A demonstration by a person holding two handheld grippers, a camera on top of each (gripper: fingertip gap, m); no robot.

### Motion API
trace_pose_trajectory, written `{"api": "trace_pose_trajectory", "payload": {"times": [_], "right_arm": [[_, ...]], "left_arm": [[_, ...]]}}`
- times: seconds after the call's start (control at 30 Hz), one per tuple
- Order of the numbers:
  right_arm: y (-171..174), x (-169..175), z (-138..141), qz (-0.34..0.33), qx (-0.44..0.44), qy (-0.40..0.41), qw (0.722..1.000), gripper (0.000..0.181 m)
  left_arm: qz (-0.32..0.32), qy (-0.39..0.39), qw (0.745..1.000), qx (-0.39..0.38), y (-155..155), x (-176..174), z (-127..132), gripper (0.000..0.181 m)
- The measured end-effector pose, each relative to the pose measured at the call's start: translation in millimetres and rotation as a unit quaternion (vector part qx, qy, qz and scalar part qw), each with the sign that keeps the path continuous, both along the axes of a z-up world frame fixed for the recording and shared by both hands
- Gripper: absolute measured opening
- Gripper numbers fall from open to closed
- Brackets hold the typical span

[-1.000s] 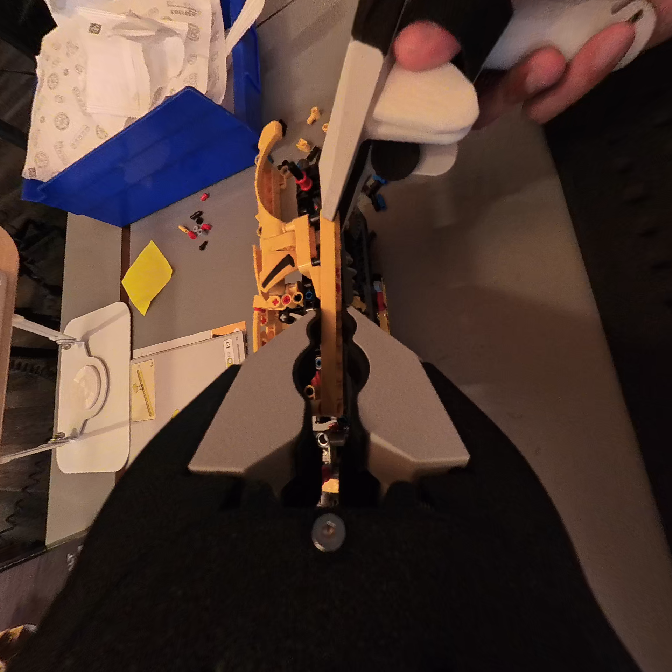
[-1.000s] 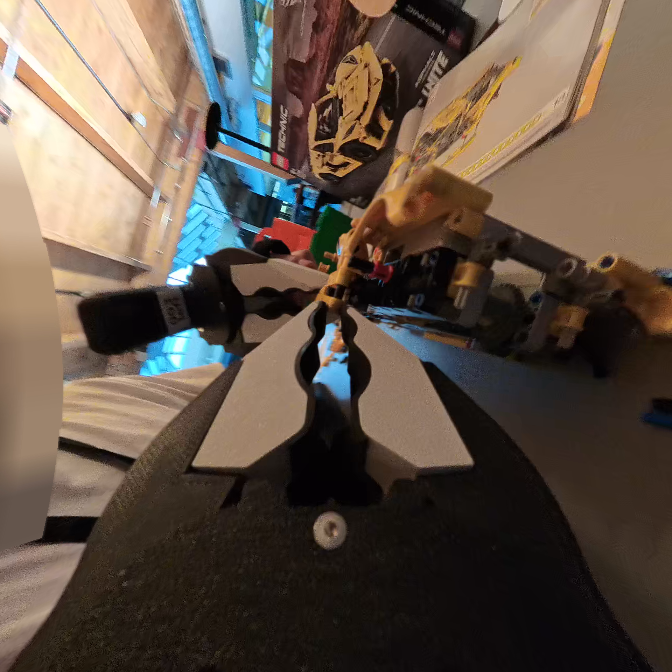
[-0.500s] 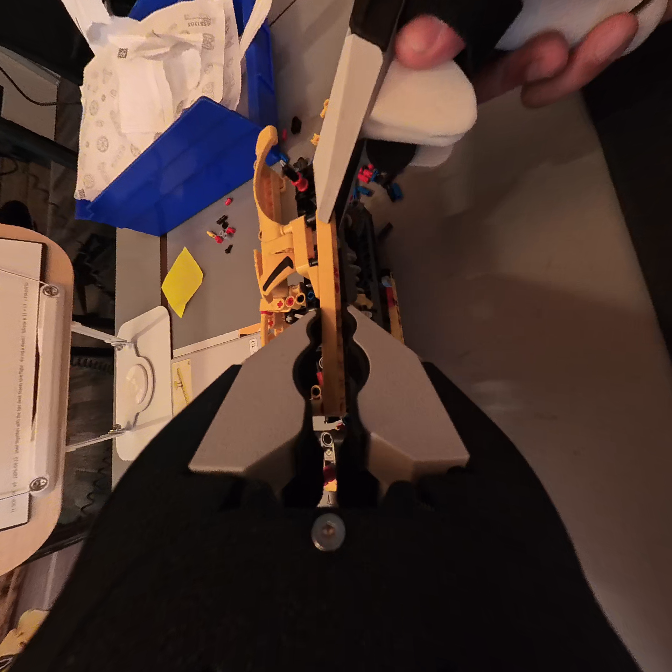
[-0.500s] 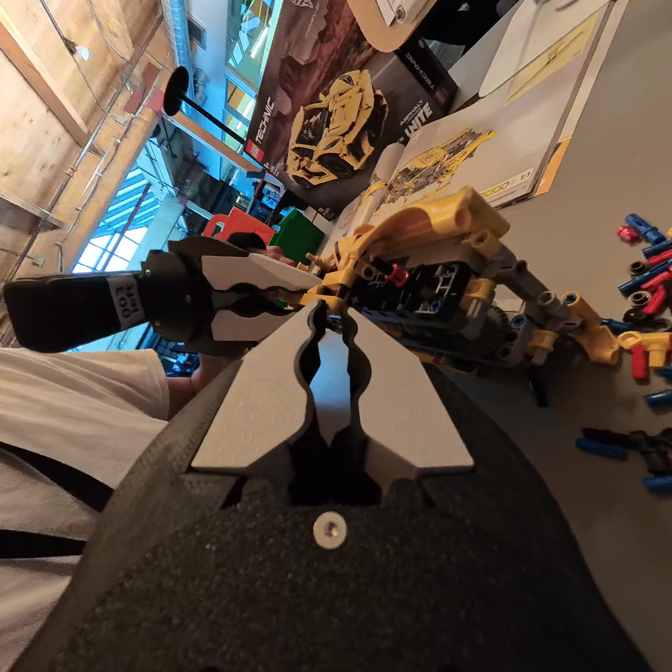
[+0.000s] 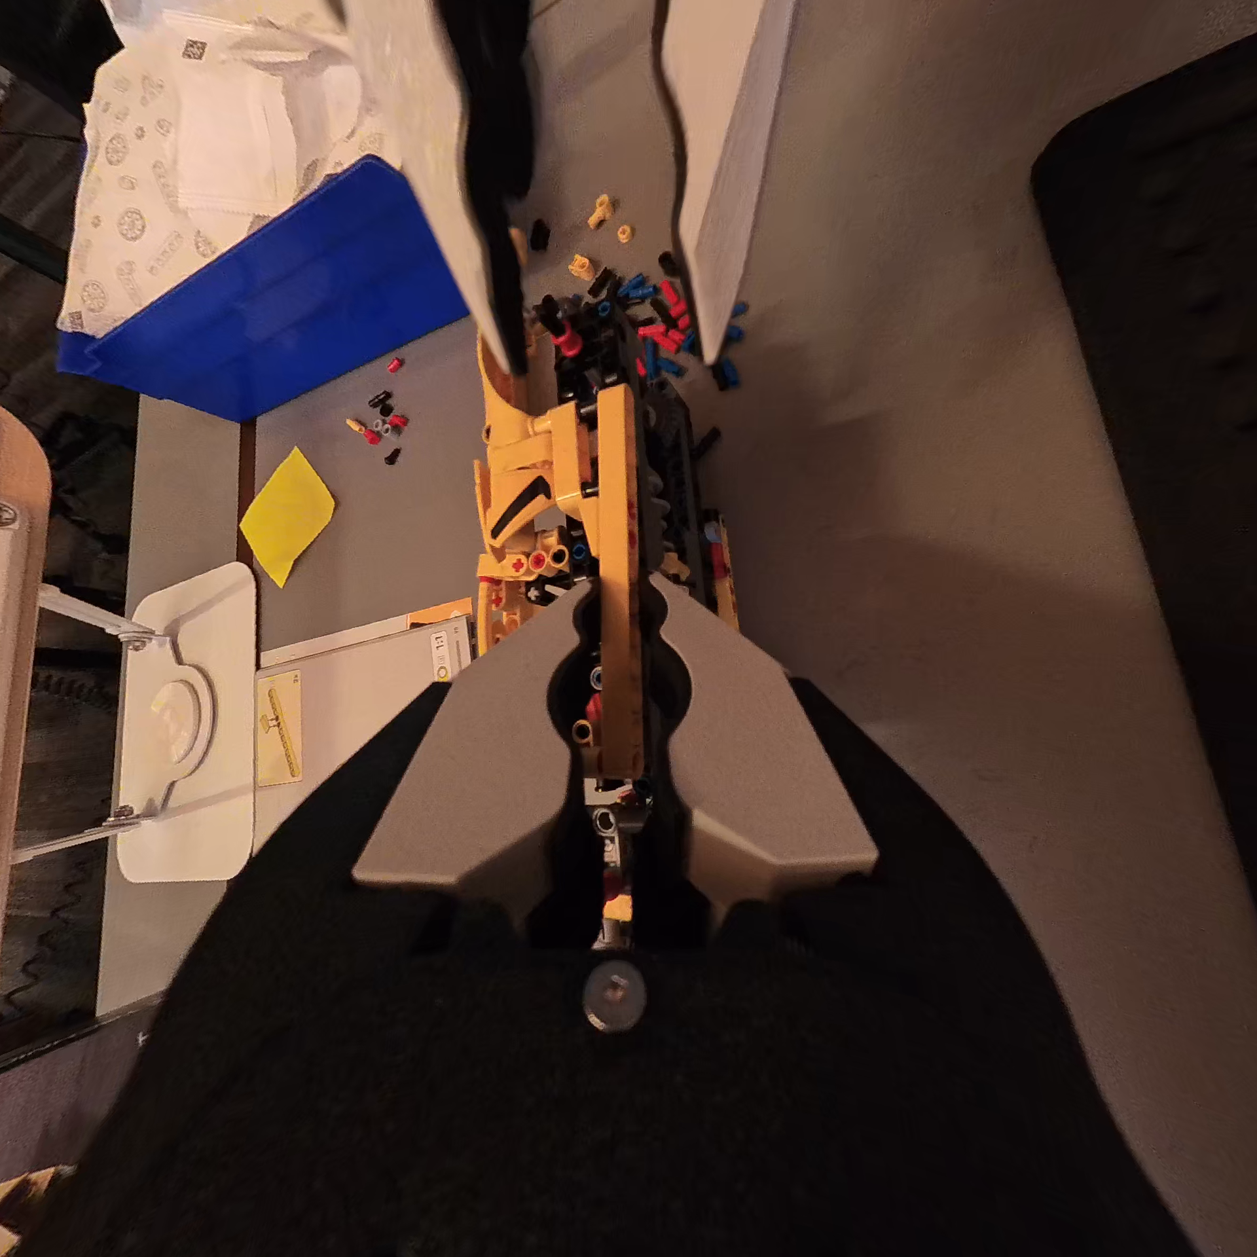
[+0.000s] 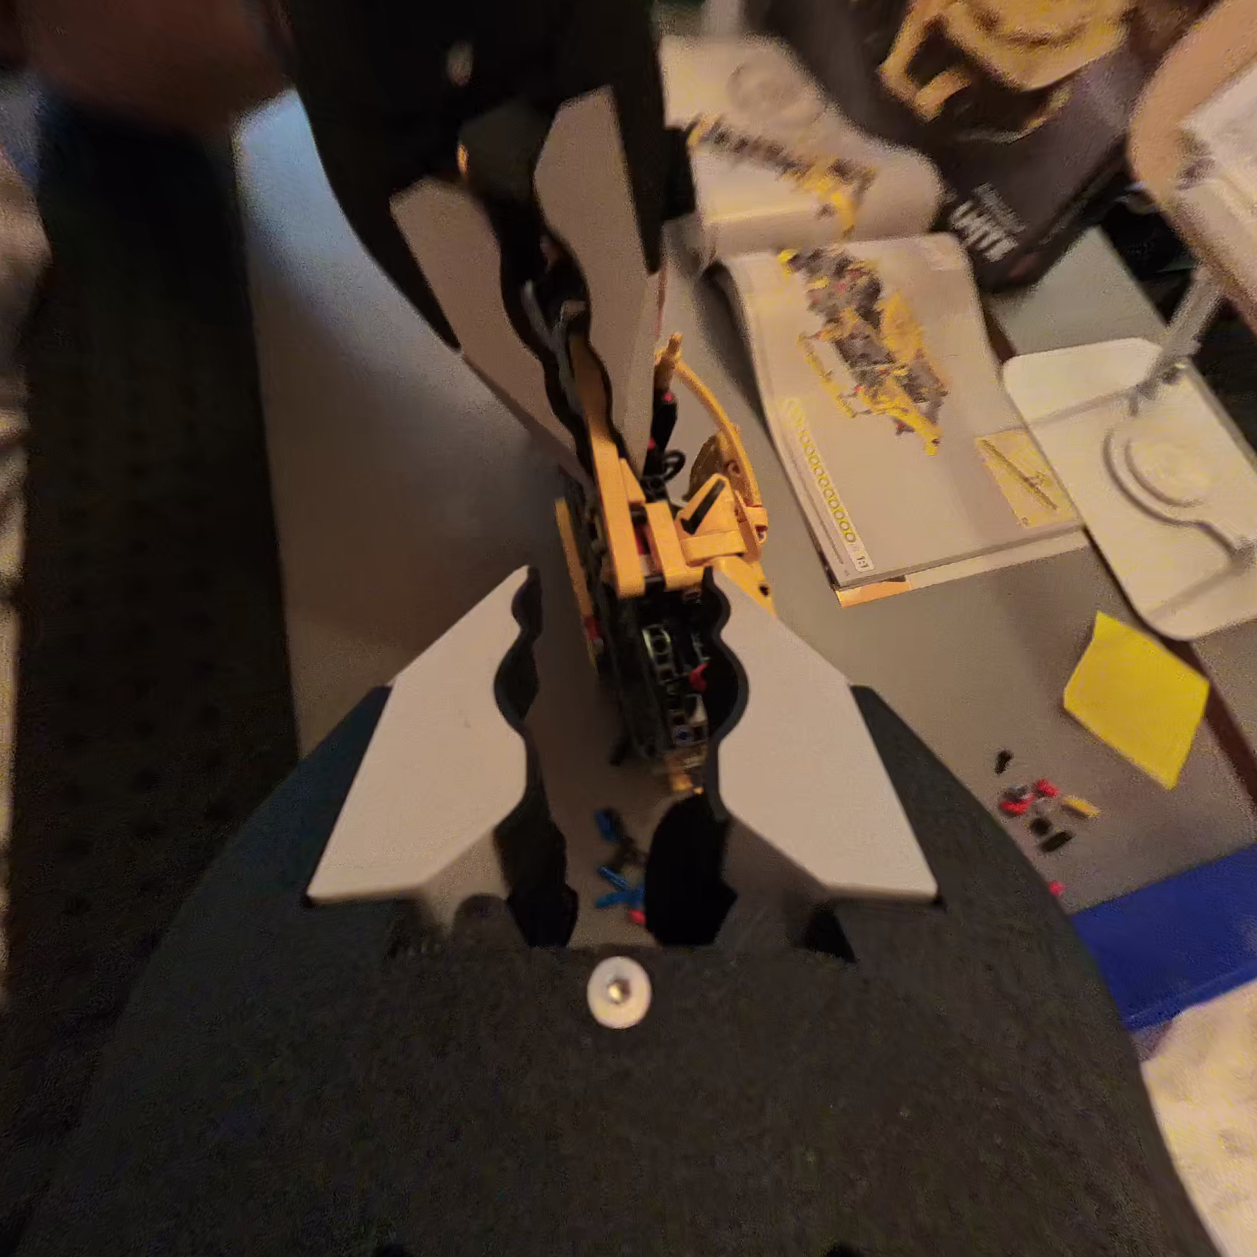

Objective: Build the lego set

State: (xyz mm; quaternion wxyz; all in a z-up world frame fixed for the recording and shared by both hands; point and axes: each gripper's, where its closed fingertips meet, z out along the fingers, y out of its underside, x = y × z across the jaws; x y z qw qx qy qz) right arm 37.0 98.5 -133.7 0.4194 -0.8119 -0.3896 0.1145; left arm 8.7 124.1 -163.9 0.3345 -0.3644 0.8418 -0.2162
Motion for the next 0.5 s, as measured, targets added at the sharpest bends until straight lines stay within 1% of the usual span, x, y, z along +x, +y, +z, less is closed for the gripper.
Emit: {"api": "trace_pose_trajectory", "payload": {"times": [0.07,0.1,0.17,0.27,0.33,0.43,0.5], "right_arm": [[4,0,-13,0.052,-0.042,-0.054,0.996,0.045],[6,1,-16,0.065,-0.060,-0.072,0.994,0.045],[10,1,-13,0.084,-0.059,-0.090,0.991,0.037],[13,1,-15,0.097,-0.045,-0.136,0.985,0.031],[15,2,-16,0.093,-0.024,-0.164,0.982,0.026],[16,2,-17,0.084,-0.012,-0.180,0.980,0.025],[16,2,-17,0.083,-0.006,-0.197,0.977,0.022]], "left_arm": [[0.000,0.001,1.000,0.001,0,0,0,0.009],[0.002,0.000,1.000,0.002,0,0,0,0.009],[0.003,0.001,1.000,-0.001,0,0,0,0.009],[0.005,0.003,1.000,-0.004,-1,0,0,0.009],[0.007,0.006,1.000,-0.008,0,0,0,0.009],[0.008,0.007,1.000,-0.013,0,0,0,0.009],[0.010,0.007,1.000,-0.015,1,1,0,0.008]]}}
